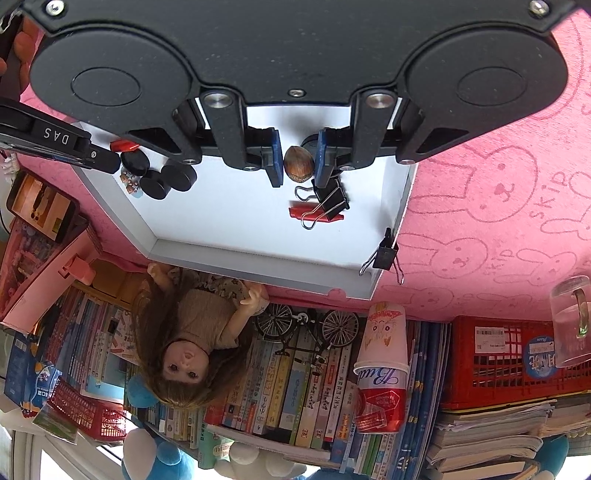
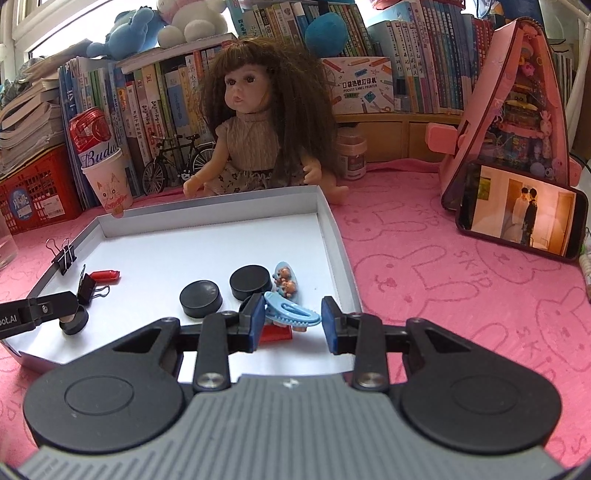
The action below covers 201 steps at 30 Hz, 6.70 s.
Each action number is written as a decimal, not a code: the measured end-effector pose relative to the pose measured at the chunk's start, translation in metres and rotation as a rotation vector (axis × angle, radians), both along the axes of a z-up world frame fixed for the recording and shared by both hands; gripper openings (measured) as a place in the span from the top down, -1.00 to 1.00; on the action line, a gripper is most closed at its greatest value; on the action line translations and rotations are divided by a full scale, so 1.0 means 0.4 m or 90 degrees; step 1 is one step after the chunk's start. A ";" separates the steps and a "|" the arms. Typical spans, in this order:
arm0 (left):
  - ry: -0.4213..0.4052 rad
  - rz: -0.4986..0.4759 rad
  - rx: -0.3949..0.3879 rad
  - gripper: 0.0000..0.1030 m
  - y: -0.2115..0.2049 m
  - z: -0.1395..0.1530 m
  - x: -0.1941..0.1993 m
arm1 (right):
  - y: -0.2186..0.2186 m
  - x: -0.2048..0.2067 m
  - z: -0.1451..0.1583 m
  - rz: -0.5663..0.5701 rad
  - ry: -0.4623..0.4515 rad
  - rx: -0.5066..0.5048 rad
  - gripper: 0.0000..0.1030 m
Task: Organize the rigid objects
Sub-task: 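Carry the wooden bead and blue hair clip over the white tray with both tools, then open both tools to release the bead and blue clip into the tray, then withdraw both tools from the tray back toward the cloth, then move the left tool to the clear plastic dome while the right tool approaches a wooden bead, then grasp the clear dome with the left tool while the right tool grasps the wooden bead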
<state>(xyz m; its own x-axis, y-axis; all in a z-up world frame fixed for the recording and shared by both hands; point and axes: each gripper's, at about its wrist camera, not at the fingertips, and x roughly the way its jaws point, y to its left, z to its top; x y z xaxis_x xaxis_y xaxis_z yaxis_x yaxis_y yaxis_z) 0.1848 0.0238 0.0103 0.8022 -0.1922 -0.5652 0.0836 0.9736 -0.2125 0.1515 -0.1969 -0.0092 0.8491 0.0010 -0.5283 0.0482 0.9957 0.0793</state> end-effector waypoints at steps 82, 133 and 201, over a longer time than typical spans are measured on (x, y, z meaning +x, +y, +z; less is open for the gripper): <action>-0.058 -0.101 0.024 -0.56 -0.036 0.091 -0.197 | 0.000 -0.146 0.060 0.106 -0.038 -0.010 -0.70; -0.034 -0.306 0.051 -0.13 -0.130 -0.017 -0.462 | -0.051 -0.323 -0.038 0.098 0.000 -0.043 -0.70; -0.032 -0.132 0.047 0.41 -0.040 0.011 -0.374 | 0.086 -0.346 -0.033 0.206 -0.010 -0.064 0.59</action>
<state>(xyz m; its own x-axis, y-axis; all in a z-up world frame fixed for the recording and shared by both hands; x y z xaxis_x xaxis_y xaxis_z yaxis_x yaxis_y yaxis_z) 0.0351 0.0076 0.0147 0.7775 -0.3147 -0.5445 0.2915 0.9475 -0.1314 0.0132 -0.1623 -0.0224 0.8215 0.2208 -0.5257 -0.2724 0.9619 -0.0217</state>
